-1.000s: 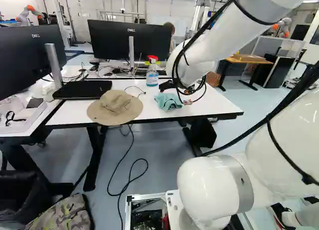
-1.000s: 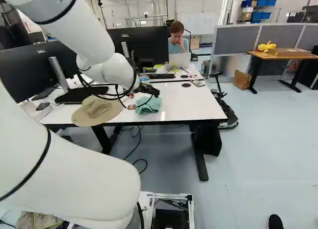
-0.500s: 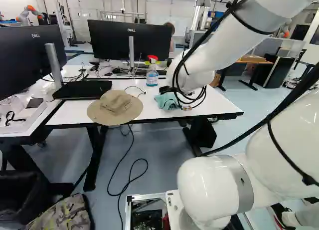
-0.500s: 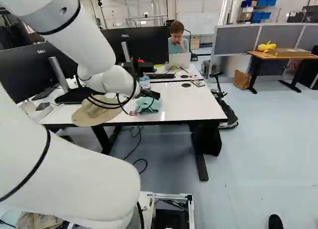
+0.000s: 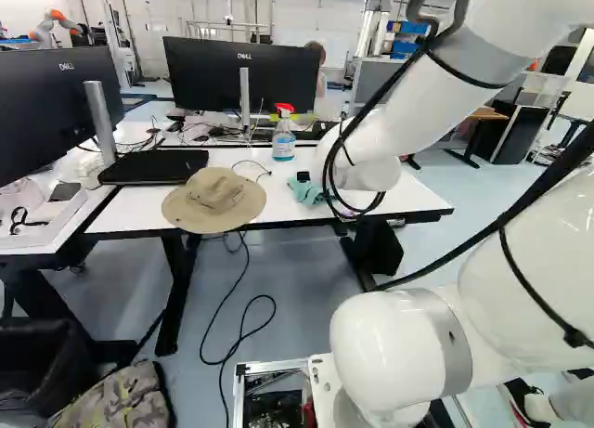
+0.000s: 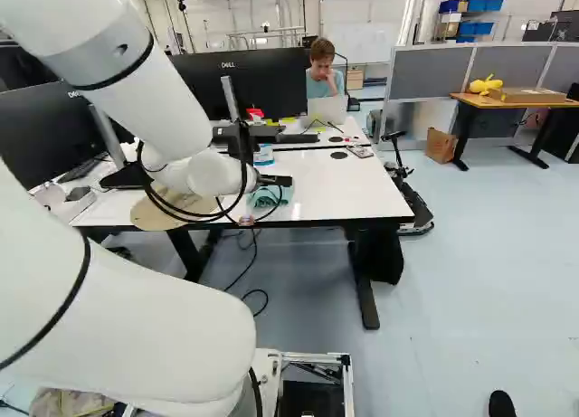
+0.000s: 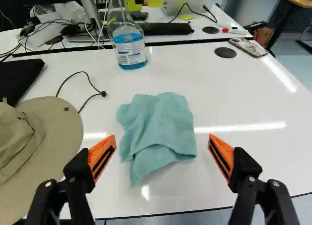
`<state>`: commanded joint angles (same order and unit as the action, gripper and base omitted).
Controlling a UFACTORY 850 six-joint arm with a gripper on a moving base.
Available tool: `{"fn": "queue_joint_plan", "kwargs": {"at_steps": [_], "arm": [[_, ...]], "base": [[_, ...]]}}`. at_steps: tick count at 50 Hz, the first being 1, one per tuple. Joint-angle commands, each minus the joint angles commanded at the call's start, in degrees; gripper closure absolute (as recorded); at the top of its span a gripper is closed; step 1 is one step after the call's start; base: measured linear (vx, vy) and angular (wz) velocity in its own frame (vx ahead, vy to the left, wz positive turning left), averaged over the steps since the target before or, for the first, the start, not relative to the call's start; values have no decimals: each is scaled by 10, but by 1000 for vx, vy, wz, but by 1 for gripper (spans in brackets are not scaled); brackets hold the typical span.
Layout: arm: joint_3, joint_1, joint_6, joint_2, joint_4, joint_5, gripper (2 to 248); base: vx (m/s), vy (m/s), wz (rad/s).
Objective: Clean the table with the green towel
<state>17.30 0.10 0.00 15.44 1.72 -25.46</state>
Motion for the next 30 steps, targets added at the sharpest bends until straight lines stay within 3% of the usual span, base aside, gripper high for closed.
{"fn": "queue_joint_plan", "kwargs": {"at_steps": [30], "arm": [[-70,-1,0,3,-10,-140,3]], "base": [[0,0,0]]}}
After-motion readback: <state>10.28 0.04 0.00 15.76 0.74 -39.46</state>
